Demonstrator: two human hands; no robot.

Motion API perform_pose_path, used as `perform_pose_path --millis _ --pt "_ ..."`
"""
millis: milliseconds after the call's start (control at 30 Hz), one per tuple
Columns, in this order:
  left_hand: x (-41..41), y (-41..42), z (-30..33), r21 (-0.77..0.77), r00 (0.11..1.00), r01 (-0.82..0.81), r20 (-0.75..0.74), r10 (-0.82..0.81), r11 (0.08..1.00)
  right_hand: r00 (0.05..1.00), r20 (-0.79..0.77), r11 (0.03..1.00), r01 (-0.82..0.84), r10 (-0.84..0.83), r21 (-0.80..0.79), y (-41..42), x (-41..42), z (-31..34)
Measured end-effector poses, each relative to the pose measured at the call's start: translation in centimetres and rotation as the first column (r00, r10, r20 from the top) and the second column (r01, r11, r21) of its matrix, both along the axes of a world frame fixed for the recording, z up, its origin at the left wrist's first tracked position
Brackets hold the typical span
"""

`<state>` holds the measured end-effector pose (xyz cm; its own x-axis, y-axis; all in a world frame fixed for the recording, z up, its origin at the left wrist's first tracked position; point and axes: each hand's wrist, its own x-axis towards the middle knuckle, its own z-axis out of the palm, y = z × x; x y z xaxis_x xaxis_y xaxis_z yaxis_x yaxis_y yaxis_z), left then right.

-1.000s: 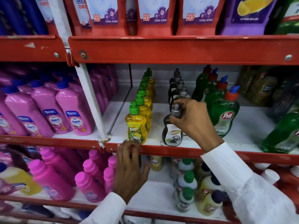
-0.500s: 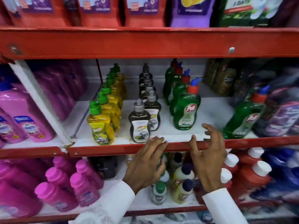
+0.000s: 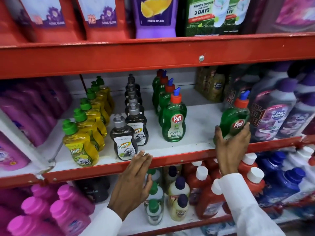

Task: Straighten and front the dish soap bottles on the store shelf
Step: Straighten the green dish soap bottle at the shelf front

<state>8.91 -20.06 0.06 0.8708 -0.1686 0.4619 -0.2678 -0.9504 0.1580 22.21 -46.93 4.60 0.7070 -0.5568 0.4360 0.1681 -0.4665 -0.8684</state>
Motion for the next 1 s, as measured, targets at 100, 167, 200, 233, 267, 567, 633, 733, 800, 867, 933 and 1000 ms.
perform_pose_path --millis 100,167,200,233,267,567,633,733,800,867,933,1000 --pt "-0.1 0.0 -0.1 -0.017 1.000 -0.025 0.000 0.025 1.000 1.000 0.008 1.000 -0.012 0.012 -0.013 -0.5 0.1 0.6" --pt "-0.1 -0.1 -0.1 -0.039 0.999 -0.032 0.011 0.033 0.999 1.000 0.021 0.999 -0.023 0.023 -0.024 0.3 -0.6 1.1" --pt "-0.1 -0.2 -0.2 -0.051 0.999 -0.032 0.015 0.033 0.998 0.999 0.034 0.999 -0.035 0.037 -0.034 0.9 -1.1 1.4" --pt "-0.1 -0.2 -0.3 -0.057 0.999 -0.033 0.019 0.034 0.998 0.997 0.043 0.997 -0.058 0.059 -0.042 1.7 -1.6 1.6" --pt "0.0 -0.3 -0.4 -0.059 0.999 -0.036 0.024 0.037 0.998 0.995 0.045 0.995 -0.090 0.092 -0.046 2.7 -2.0 1.8" --pt "-0.2 -0.2 -0.9 -0.135 0.998 -0.011 0.062 0.019 0.991 0.950 -0.020 0.943 -0.313 0.313 -0.112 11.1 -4.4 1.8" --pt "-0.2 -0.3 -0.7 -0.125 0.997 -0.009 0.069 0.018 0.992 0.947 -0.057 0.939 -0.321 0.316 -0.123 11.5 -4.4 1.5" --pt "-0.2 -0.7 -0.3 -0.164 0.996 -0.042 0.074 0.055 0.986 0.945 -0.084 0.937 -0.325 0.317 -0.126 11.2 -4.4 1.4" --pt "-0.2 -1.4 0.2 -0.221 0.993 -0.076 0.069 0.093 0.972 0.929 -0.085 0.924 -0.368 0.361 -0.105 10.5 -4.3 1.4" --pt "0.1 -2.1 0.9 -0.318 0.993 -0.096 0.034 0.113 0.943 0.897 -0.087 0.895 -0.440 0.434 -0.069 9.2 -4.4 1.1" --pt "0.6 -2.9 1.9 -0.411 0.996 -0.083 -0.019 0.082 0.908 0.846 -0.073 0.846 -0.532 0.529 -0.031 7.4 -4.6 0.8" --pt "1.5 -3.7 3.2 -0.473 0.998 -0.064 -0.037 0.053 0.879 0.791 -0.070 0.792 -0.610 0.607 -0.029 5.3 -4.3 0.3"
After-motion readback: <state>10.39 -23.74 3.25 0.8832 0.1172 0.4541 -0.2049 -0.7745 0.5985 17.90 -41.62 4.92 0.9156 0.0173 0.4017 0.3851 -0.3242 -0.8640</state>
